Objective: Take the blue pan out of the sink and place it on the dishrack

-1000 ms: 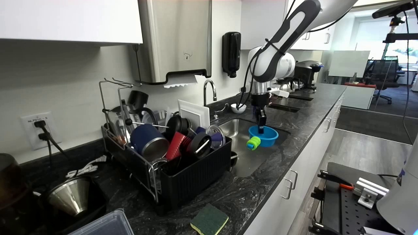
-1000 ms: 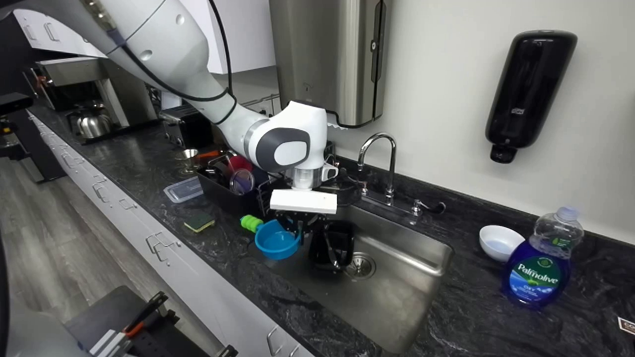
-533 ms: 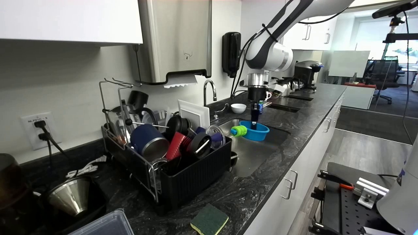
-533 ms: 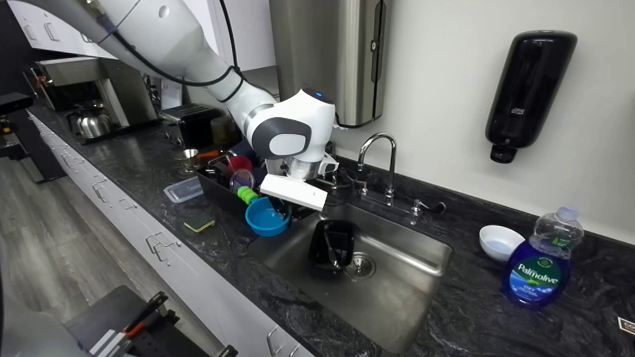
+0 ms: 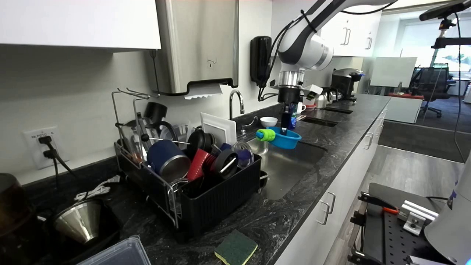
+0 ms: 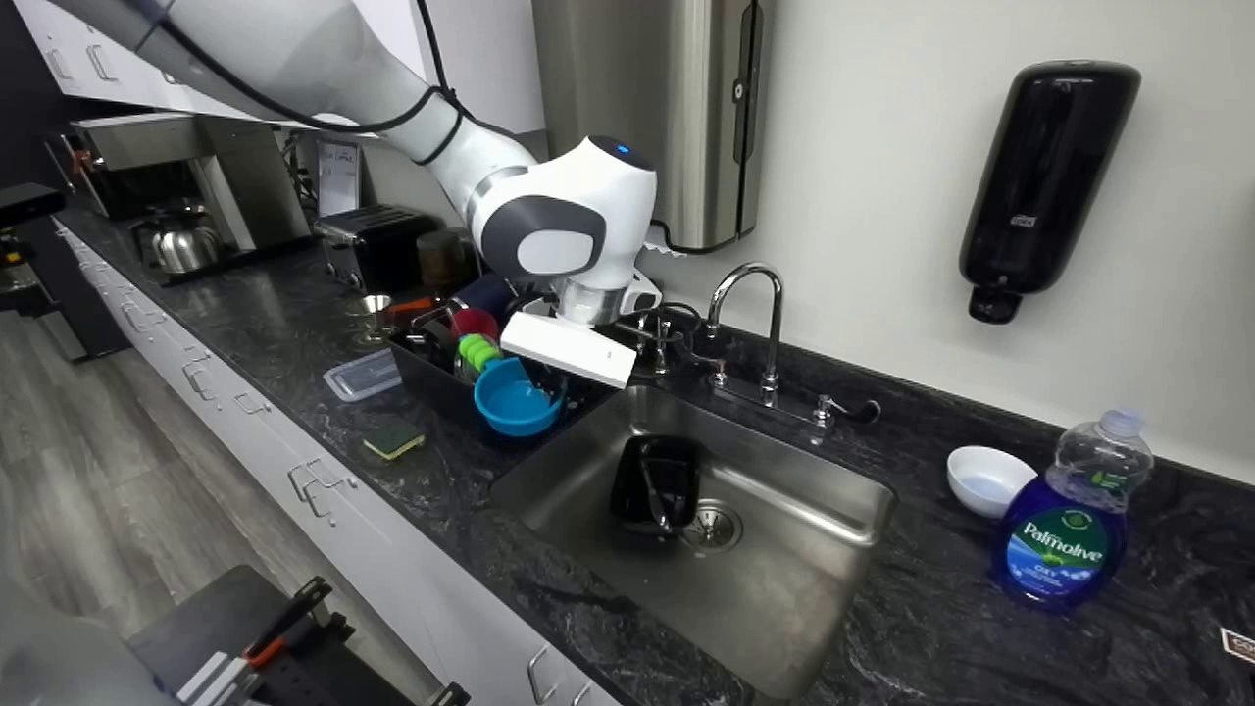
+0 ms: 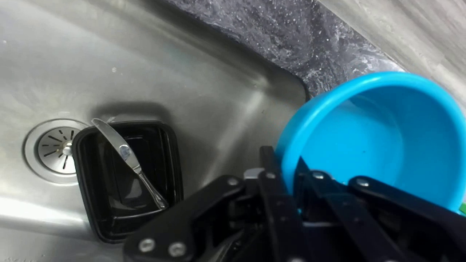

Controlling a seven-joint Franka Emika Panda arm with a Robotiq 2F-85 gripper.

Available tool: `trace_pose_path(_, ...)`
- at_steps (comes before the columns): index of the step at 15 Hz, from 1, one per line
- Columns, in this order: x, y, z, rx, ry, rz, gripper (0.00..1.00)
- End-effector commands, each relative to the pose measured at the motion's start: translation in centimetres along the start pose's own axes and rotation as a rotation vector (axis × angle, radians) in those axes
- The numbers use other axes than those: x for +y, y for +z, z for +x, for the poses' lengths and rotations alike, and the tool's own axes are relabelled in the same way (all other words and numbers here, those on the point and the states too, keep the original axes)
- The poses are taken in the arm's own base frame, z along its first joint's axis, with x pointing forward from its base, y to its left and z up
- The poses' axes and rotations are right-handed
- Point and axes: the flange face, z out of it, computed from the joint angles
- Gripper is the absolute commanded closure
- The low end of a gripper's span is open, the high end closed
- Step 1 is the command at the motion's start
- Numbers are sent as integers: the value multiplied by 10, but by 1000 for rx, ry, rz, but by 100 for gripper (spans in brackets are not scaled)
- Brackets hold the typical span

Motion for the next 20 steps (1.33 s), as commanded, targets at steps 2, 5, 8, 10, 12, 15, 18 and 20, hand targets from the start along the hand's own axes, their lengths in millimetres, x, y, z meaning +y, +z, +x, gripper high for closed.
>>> trace_pose_path(2,-22,-21,-2,32,-27,2,97)
trace_pose_path(5,-34,-29,1,48,-43,4,97)
trace_pose_path(8,-33,-30,6,39,-55,-20,89)
trace_pose_path(10,-33,-30,6,39,-55,-20,89)
trace_pose_path(12,-32,-30,5,39,-53,-20,89)
trace_pose_path(15,-33,-30,5,38,-53,-19,89)
trace_pose_path(18,-33,-30,5,38,-53,-19,89)
trace_pose_path(20,-33,-30,5,38,-53,-19,89)
